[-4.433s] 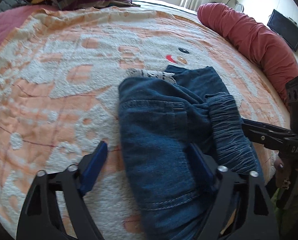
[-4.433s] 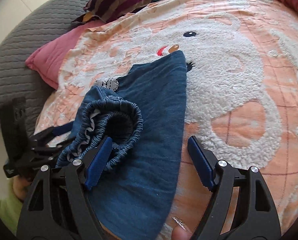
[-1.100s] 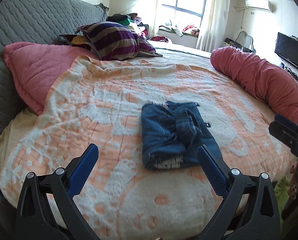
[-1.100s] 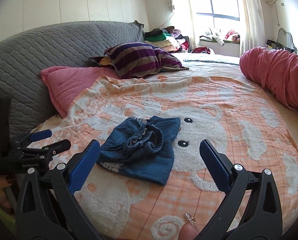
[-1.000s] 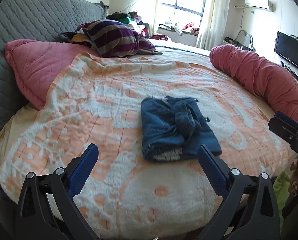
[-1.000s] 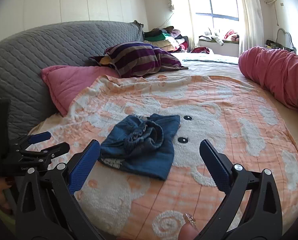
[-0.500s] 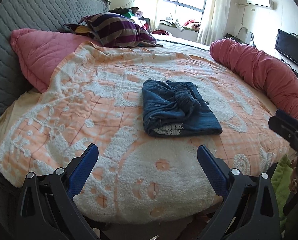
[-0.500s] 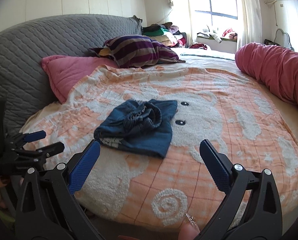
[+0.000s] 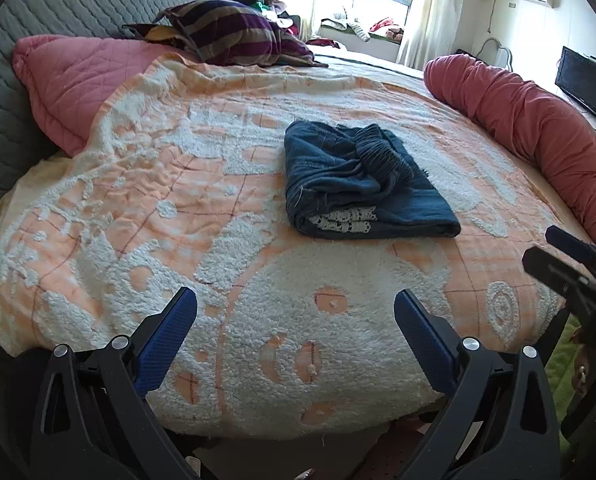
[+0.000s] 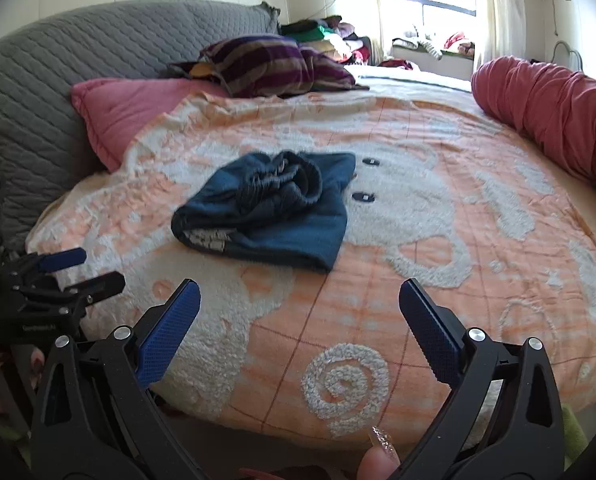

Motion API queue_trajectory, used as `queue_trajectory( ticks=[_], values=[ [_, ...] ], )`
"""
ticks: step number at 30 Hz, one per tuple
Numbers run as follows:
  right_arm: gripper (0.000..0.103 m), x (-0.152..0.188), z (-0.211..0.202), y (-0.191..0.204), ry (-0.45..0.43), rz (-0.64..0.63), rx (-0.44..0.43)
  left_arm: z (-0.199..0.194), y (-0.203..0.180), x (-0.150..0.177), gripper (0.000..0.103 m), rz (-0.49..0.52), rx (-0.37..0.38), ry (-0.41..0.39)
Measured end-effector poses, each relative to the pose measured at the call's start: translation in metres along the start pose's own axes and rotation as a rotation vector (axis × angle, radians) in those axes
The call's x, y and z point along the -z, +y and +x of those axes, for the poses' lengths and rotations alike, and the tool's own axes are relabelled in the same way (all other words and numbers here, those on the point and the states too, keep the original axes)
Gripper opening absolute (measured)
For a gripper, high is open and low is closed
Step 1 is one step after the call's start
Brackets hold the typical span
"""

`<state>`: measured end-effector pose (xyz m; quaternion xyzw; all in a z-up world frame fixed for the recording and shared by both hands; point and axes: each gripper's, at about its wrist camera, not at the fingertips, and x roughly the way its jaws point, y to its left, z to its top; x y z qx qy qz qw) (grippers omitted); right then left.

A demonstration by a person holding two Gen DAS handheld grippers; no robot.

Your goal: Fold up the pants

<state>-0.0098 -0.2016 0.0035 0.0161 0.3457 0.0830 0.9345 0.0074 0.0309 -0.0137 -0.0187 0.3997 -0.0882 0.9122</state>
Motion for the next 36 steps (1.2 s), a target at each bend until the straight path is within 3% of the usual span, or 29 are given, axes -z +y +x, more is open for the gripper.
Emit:
queue_trajectory(
  ticks=[15, 36],
  values=[
    [0.094, 0.010, 0.025, -0.016, 0.040, 0.059, 0.008, 0.021, -0.003, 0.004, 0.099, 0.004, -0.003, 0.035],
    [0.094, 0.009, 0.017, -0.016, 0.028, 0.056, 0.012, 0.013, -0.002, 0.002, 0.099, 0.004, -0.017, 0.025]
  ],
)
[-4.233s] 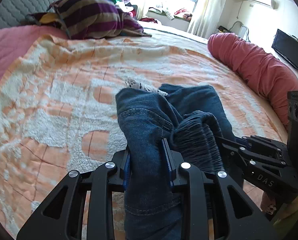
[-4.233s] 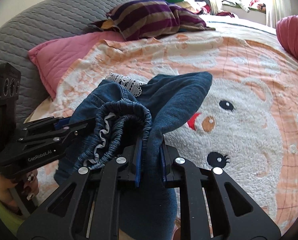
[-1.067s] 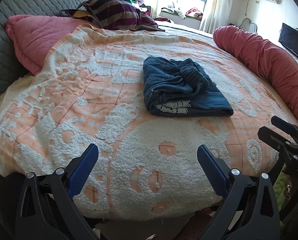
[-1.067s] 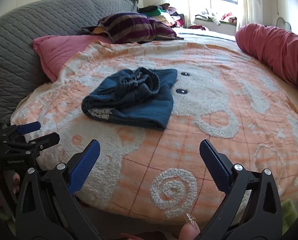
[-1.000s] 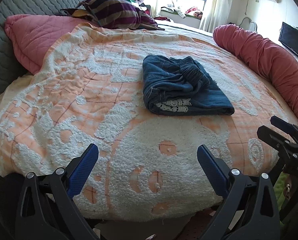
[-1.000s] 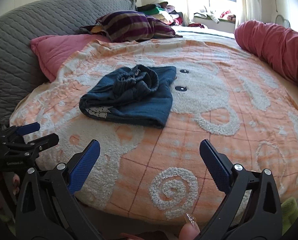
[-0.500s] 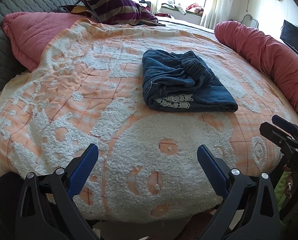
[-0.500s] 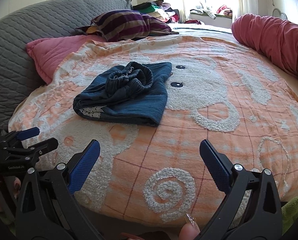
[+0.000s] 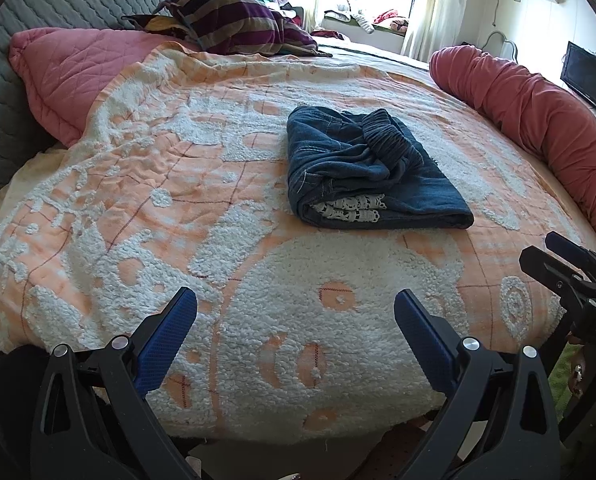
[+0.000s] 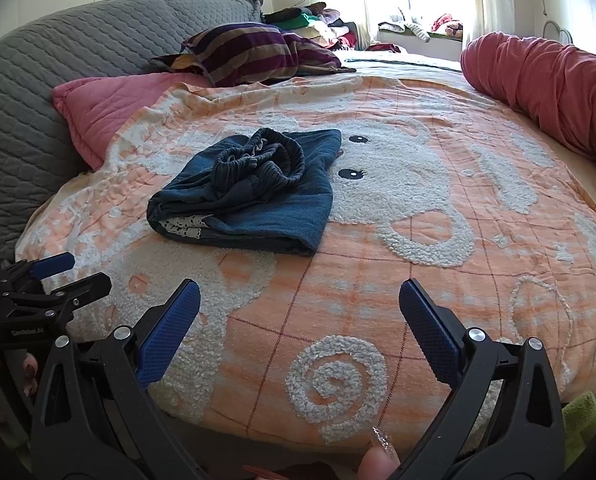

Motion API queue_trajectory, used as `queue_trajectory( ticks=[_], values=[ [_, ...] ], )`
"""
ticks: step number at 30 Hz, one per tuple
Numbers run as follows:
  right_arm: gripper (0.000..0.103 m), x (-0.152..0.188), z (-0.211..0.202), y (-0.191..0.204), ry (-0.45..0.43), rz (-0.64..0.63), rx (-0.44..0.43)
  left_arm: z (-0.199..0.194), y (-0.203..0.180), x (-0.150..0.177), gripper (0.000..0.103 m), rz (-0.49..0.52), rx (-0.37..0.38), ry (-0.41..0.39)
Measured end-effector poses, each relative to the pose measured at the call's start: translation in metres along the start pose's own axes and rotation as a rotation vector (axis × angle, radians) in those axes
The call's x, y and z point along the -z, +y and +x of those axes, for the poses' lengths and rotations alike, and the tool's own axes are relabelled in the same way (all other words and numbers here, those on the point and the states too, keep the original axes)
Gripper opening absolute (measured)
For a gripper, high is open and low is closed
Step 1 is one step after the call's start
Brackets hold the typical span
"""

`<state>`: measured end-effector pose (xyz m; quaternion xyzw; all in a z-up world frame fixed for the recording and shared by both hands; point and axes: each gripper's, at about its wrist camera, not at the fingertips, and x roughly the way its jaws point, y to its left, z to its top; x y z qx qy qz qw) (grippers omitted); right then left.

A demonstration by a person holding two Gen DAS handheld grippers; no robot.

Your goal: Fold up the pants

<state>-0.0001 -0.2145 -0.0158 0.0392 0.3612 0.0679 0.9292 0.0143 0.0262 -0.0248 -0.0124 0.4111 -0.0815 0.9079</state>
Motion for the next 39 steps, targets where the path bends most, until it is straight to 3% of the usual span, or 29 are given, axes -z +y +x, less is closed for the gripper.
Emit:
queue_trajectory(
  ticks=[39],
  values=[
    [0.094, 0.0005, -0.0008, -0.0049, 0.007, 0.000, 0.019, 0.0003, 0.0051, -0.0020, 0.099, -0.008, 0.000, 0.026]
  ],
)
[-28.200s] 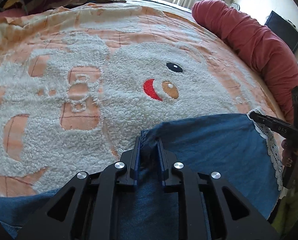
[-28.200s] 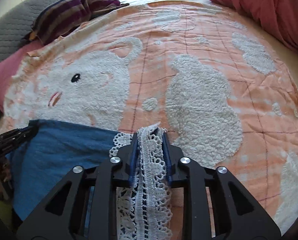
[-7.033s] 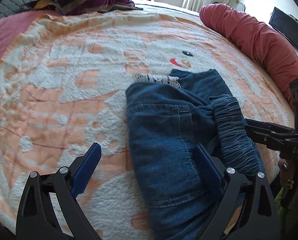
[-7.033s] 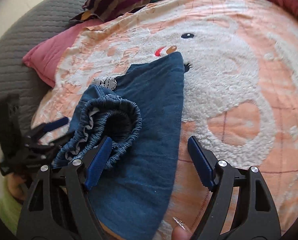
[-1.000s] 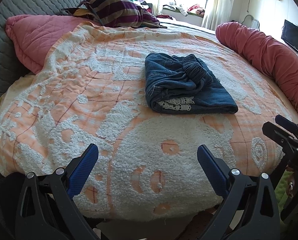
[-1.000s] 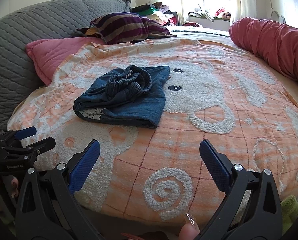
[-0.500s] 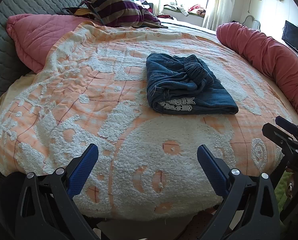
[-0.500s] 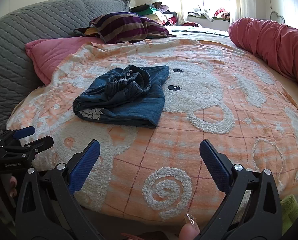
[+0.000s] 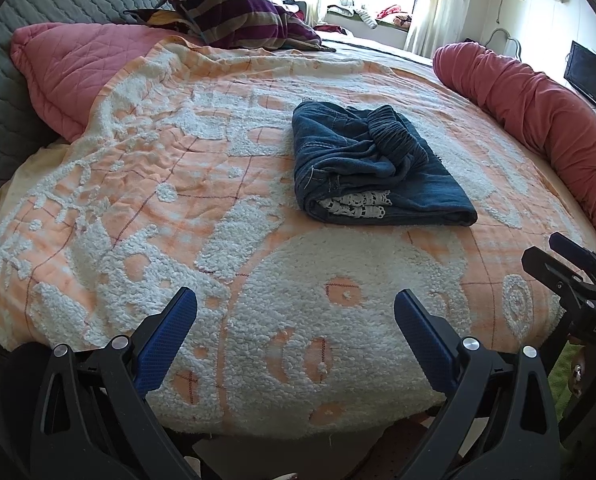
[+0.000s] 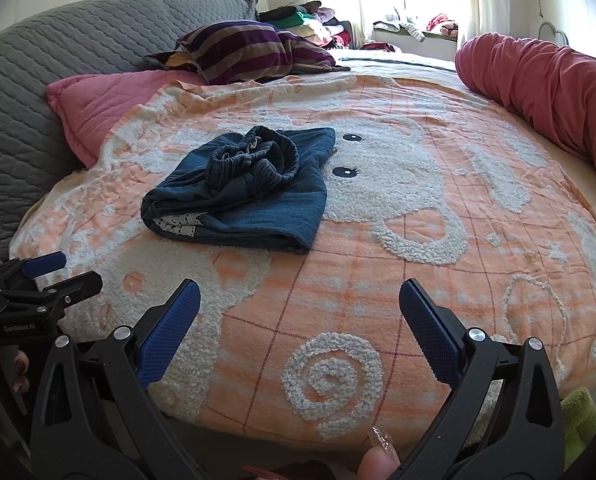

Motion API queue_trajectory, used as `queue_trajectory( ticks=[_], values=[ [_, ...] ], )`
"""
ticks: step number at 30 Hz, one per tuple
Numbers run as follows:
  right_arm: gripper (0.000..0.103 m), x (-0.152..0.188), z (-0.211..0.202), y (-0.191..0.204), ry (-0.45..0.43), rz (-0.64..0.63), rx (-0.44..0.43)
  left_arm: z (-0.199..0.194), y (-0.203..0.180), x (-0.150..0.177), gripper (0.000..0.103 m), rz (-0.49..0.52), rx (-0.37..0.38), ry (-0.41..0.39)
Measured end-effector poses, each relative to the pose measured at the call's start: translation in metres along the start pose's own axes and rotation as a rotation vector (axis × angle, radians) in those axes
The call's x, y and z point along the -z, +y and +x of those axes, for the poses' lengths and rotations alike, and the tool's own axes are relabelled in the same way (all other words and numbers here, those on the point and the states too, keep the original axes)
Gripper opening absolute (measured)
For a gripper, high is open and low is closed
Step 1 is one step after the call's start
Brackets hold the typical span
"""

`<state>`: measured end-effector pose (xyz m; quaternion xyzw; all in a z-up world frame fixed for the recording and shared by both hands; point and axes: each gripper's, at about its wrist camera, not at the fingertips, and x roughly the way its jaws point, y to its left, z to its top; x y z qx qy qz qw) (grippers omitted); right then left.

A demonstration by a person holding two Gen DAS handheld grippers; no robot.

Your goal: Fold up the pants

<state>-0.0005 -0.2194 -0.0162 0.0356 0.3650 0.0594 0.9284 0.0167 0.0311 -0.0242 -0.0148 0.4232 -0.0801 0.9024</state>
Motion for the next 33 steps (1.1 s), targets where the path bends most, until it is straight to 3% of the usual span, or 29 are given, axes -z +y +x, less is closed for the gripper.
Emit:
queue_trajectory(
  ticks=[22, 25, 33],
  values=[
    [0.094, -0.002, 0.005, -0.005, 0.013, 0.005, 0.025, -0.001, 0.005, -0.004, 0.099, 0.012, 0.012, 0.006],
    [0.094, -0.004, 0.005, -0.010, 0.015, 0.009, 0.039, 0.000, 0.006, -0.008, 0.099, 0.041, -0.023, 0.013],
    [0.094, -0.013, 0.008, -0.028, 0.022, 0.034, 0.111, 0.004, 0.039, -0.026, 0.099, -0.013, -0.049, 0.006]
  ],
)
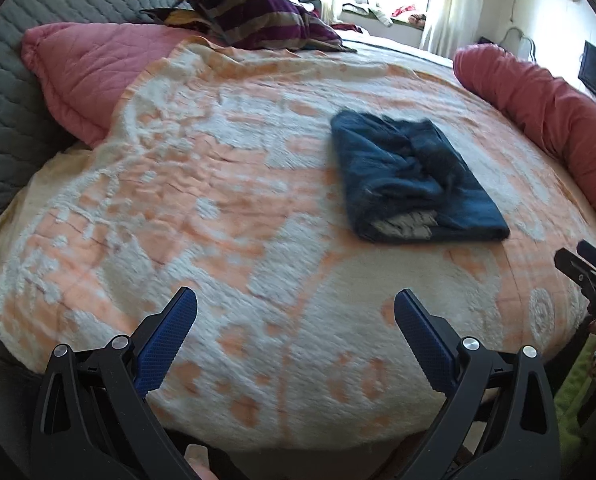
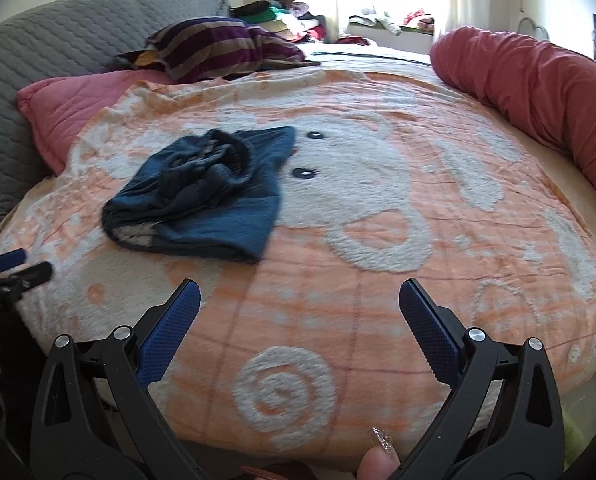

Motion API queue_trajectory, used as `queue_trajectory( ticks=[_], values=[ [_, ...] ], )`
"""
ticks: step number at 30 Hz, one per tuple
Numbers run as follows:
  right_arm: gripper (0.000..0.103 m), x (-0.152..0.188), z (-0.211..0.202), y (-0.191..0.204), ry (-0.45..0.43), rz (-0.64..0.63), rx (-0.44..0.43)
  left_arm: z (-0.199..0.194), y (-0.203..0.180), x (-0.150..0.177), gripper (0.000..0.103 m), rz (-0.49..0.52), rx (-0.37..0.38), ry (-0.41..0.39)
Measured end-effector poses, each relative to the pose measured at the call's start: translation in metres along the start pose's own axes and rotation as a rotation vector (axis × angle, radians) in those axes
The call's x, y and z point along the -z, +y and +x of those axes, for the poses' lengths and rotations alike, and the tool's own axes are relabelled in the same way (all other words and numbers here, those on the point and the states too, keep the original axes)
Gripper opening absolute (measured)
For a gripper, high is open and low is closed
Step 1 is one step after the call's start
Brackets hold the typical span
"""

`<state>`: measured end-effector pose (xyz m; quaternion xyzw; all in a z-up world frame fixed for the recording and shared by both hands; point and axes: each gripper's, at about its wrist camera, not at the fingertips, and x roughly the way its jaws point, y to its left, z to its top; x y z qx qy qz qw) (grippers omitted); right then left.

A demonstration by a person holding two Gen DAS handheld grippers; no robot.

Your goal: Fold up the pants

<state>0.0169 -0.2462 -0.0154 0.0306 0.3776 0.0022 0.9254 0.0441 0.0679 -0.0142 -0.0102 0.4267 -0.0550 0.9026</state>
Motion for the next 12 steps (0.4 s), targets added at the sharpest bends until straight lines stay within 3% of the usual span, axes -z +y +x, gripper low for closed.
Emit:
queue_trajectory(
  ticks=[2, 5, 9, 12],
  values=[
    [0.094, -0.006, 0.003, -0.010, 0.002, 0.014, 0.032, 0.007, 0.018, -0.011, 0.099, -0.033, -0.010, 0.002],
    [0.094, -0.020, 0.011, -0.042, 0.001, 0.051, 0.103, 0.037, 0.059, -0.036, 0.099, -0.110, -0.083, 0.069],
    [0.094, -0.046, 0.025, -0.129, 0.027, 0.228, 0.197, 0.091, 0.125, -0.084, 0.099, -0.185, -0.224, 0.134],
    [0.094, -0.068, 0.042, -0.211, 0.019, 0.336, 0.348, 0.130, 0.167, -0.115, 0.099, -0.223, -0.281, 0.152]
  ],
)
